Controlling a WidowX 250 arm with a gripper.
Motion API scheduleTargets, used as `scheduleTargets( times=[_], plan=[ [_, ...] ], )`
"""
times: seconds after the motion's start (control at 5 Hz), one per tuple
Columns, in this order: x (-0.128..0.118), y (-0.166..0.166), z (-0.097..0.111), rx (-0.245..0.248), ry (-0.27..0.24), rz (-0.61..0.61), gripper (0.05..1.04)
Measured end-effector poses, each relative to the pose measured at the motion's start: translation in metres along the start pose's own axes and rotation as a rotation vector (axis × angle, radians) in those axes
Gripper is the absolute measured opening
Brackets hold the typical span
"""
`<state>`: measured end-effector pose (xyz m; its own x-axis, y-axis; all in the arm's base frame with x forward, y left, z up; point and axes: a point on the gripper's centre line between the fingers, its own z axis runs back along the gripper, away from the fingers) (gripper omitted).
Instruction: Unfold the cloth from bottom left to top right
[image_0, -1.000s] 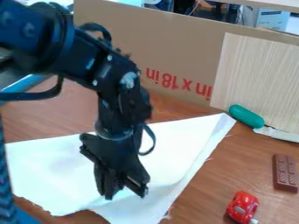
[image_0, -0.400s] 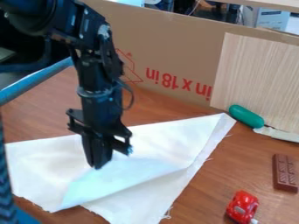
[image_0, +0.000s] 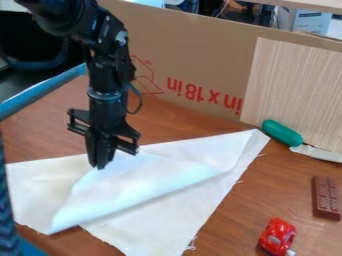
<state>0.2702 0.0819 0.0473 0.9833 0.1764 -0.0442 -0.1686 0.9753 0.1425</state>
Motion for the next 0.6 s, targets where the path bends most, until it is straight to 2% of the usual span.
scheduleTargets(
  times=[0.2,0.6],
  plan=[
    [0.022,0.027,0.011,0.022,-0.026,0.086,0.054],
    [0.076,0.081,0.036,-0.008,-0.028,0.264,0.054]
  ],
)
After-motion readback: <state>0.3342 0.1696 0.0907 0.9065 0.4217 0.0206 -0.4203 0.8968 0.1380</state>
